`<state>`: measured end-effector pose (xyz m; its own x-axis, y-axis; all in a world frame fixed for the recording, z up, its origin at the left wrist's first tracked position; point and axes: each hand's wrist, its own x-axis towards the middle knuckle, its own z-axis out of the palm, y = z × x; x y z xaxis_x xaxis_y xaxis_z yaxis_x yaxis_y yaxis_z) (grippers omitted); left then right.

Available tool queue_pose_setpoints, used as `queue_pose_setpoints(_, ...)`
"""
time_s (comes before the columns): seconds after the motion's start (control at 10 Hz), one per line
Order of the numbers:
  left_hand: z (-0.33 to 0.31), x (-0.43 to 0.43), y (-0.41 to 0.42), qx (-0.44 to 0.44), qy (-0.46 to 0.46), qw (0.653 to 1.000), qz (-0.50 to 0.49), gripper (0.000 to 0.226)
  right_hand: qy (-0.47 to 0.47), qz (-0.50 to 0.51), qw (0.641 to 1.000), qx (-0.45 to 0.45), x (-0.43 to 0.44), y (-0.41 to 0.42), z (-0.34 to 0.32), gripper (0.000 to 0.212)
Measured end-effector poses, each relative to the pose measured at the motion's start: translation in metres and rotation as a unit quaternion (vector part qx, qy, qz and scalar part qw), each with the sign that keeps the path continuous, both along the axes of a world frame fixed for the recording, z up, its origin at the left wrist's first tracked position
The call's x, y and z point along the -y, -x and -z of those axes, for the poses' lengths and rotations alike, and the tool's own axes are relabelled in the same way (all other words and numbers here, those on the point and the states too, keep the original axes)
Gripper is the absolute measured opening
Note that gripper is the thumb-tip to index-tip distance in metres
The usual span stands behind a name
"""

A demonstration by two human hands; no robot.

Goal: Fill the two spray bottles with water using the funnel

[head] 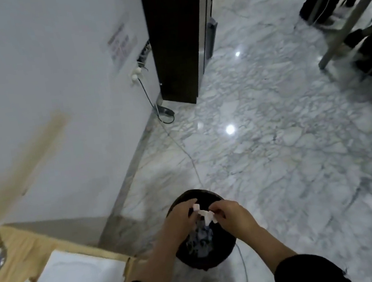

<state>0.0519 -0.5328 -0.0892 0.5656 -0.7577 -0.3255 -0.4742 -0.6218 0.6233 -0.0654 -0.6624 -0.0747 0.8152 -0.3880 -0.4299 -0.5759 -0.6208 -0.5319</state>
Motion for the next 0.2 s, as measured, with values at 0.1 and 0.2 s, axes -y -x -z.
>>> queue_pose_setpoints(0.1,0.014,0.010,-0.004,0.000,-0.068,0.997,0.040,0.060,-0.029,0.009,0.999,-0.029,0.015,0.001,0.011,0.041)
queue_pose_setpoints(0.2,0.018,0.018,-0.008,0.029,-0.119,0.991,0.051,0.063,-0.028,0.017,0.999,-0.043,0.028,0.002,0.018,0.045)
